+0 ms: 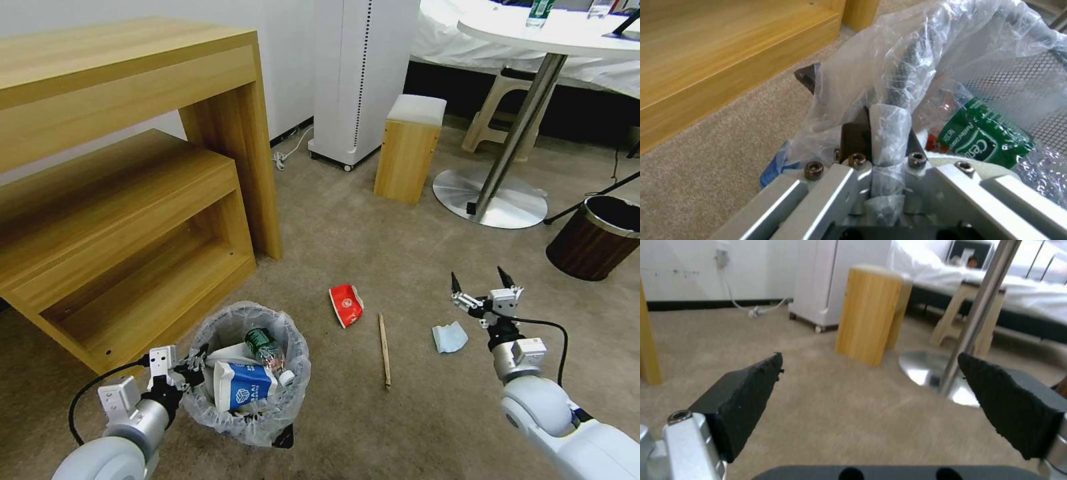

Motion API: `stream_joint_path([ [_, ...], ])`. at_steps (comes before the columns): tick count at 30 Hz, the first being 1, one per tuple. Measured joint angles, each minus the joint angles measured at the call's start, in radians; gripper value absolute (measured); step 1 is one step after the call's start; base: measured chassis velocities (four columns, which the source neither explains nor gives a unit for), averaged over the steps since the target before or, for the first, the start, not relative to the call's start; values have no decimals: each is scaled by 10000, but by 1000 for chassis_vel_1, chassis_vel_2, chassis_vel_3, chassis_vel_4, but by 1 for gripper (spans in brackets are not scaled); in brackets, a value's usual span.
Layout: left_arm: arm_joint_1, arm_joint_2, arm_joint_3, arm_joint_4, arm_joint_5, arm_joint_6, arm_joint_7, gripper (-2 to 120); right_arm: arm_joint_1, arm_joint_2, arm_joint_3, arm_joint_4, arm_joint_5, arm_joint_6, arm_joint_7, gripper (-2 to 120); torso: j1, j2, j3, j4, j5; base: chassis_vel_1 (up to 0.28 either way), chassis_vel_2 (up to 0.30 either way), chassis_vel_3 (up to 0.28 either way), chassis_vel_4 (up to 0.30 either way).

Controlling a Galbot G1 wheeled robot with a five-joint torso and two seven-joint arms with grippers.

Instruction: Pick up the trash bin and place the garbage on the floor into it.

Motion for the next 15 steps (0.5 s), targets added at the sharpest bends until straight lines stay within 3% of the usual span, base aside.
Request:
stream_joint_path([
  [3,1,-54,-2,27,36,-16,11,1,172,13,-258,-101,523,-133,-51,100,0,0,0,0,1,0,0,0,0],
  [6,-3,-206,53,129,136,-55,37,1,505,27,-965,-157,2372,-530,-168,100,0,0,0,0,0,0,0,0,0],
  [7,-3,-206,53,129,136,-55,37,1,505,27,-965,-157,2372,-530,-168,100,0,0,0,0,0,0,0,0,0],
  [10,-19,-403,105,287,283,-120,103,1,1197,195,-2197,-623,3877,-1076,66,100,0,0,0,0,-2,0,0,0,0],
  [15,-22,-532,109,381,384,-154,121,1,1765,445,-3054,-937,4591,-1942,620,100,1,0,0,1,-3,0,0,0,0],
])
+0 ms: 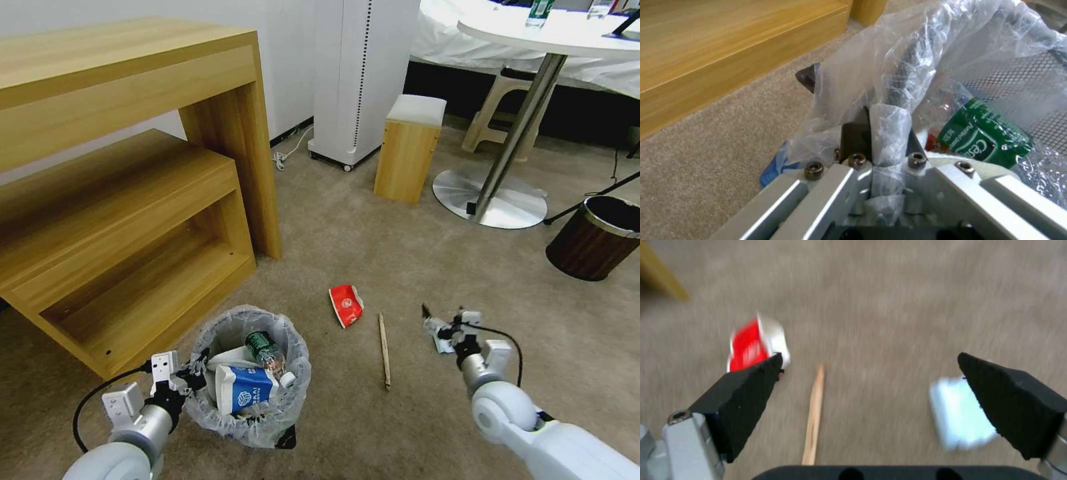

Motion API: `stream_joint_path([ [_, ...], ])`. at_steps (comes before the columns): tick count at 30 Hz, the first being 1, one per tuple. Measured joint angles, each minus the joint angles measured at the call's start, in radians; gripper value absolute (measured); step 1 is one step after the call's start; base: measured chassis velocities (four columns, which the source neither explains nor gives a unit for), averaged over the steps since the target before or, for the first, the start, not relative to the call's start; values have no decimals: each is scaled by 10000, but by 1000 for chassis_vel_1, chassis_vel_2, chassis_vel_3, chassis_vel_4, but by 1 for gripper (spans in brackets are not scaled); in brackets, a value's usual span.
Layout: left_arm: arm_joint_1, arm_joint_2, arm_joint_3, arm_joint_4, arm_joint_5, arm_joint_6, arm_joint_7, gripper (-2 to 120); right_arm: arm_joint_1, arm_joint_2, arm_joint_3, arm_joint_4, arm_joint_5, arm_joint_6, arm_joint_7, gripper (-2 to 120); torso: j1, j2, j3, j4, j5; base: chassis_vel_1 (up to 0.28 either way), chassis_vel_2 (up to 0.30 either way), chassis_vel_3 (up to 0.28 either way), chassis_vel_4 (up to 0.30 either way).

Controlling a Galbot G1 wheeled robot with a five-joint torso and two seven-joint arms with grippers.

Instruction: Pick up the trash bin and place the garbage on the floor into it.

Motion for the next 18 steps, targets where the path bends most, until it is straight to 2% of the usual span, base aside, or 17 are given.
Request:
stream_joint_path([
  [2,28,-97,-6,21,60,-10,4,1,237,209,-462,-205,205,-796,478,100,0,0,0,-1,3,0,0,0,0],
  [9,52,-269,-18,122,192,-76,30,1,726,838,-1257,-851,360,-1704,976,100,0,0,0,0,1,0,0,0,0],
  [18,13,-418,6,149,238,-99,38,1,1573,1426,-2530,-2239,-89,-1614,844,99,0,0,0,0,2,0,0,0,0],
])
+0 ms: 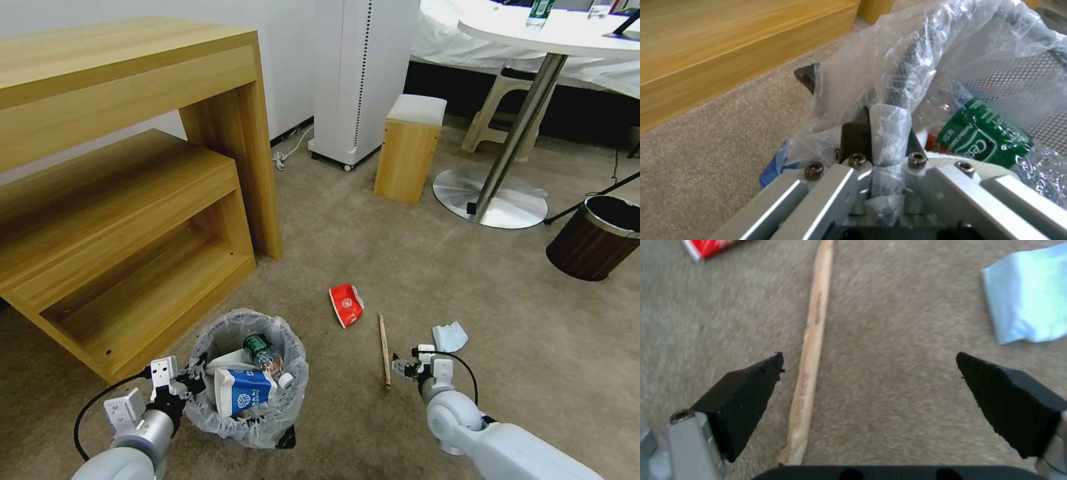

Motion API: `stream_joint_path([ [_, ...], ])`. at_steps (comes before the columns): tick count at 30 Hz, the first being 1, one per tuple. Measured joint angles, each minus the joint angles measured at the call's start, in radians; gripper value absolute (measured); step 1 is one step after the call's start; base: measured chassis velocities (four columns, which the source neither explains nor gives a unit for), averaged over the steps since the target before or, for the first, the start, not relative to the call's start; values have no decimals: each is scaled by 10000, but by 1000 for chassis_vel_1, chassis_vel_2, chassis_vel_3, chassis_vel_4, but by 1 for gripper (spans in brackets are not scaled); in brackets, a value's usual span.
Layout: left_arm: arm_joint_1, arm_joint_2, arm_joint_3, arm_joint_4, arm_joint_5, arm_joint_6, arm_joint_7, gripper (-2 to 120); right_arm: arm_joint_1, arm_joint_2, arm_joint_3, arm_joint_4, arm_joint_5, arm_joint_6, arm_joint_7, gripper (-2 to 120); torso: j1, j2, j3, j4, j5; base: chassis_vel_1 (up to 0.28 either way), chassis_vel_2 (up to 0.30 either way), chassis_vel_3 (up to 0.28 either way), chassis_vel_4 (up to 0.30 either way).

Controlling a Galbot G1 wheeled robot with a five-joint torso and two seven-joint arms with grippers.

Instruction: Pick up the trash bin and place the garbage on the floor into it.

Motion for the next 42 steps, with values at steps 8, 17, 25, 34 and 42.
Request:
stream_joint_path([
  [8,-33,-29,9,0,18,-34,23,1,431,342,-966,-636,-461,118,-133,96,0,0,0,0,1,0,0,0,0],
  [17,-87,-8,38,-64,-29,-54,25,1,509,514,-1418,-1356,-1137,489,-378,88,0,0,0,-1,1,0,0,0,0],
  [25,-110,-25,152,-105,-35,-68,46,1,557,677,-1490,-2006,-1750,1084,-796,89,0,0,0,0,1,0,0,0,0],
  [34,-104,1,147,-206,-77,-74,49,1,516,761,-1555,-2402,-2337,1421,-888,73,0,0,0,-1,1,0,0,0,0],
  [42,-117,-25,185,-279,-113,-75,50,1,544,788,-1630,-2663,-2678,1622,-908,47,-1,0,-1,-1,1,0,0,0,0],
])
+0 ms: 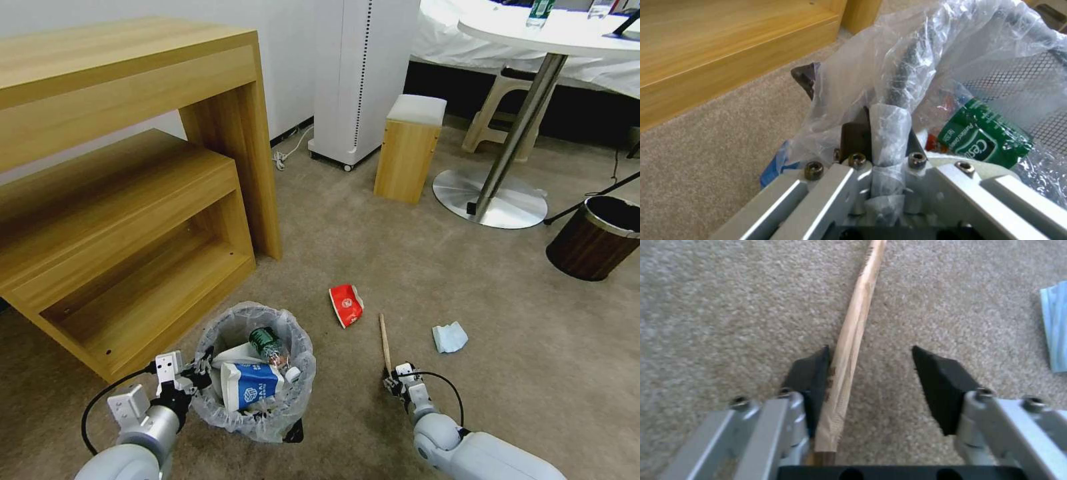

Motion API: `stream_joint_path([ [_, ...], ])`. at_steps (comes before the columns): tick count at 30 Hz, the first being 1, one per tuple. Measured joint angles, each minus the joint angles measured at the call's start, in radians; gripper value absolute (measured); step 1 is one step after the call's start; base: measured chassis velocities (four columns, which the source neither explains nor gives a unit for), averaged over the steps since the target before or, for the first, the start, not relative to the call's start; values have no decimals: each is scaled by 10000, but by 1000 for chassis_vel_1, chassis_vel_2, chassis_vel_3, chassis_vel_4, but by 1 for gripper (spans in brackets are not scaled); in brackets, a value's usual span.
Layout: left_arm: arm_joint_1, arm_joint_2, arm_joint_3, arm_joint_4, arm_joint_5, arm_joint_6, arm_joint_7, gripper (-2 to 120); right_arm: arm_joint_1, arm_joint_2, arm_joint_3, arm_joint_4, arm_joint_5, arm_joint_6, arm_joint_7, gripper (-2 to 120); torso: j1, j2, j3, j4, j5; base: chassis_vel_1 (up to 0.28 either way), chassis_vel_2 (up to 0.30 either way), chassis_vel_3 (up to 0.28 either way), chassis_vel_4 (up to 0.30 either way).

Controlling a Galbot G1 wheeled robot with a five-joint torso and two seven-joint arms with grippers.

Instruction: Pick up the trash bin and place the garbage on the floor into it.

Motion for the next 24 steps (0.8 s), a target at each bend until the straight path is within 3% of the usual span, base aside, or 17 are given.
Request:
stream_joint_path([
  [2,-9,-2,15,-1,-9,-4,0,1,2,41,0,-119,-174,126,1,37,0,0,0,0,2,0,0,0,0],
  [6,-18,-3,21,-1,-14,-9,0,1,2,46,0,-144,-258,179,2,31,0,1,0,0,1,0,0,0,0],
  [13,-79,-4,34,5,-78,-18,0,1,-9,40,64,-342,-701,449,-63,0,0,0,0,0,1,0,0,0,0],
  [24,-124,8,51,134,-78,-47,-3,1,-180,40,222,-536,-1195,754,-180,0,0,0,0,1,0,0,0,0,0],
])
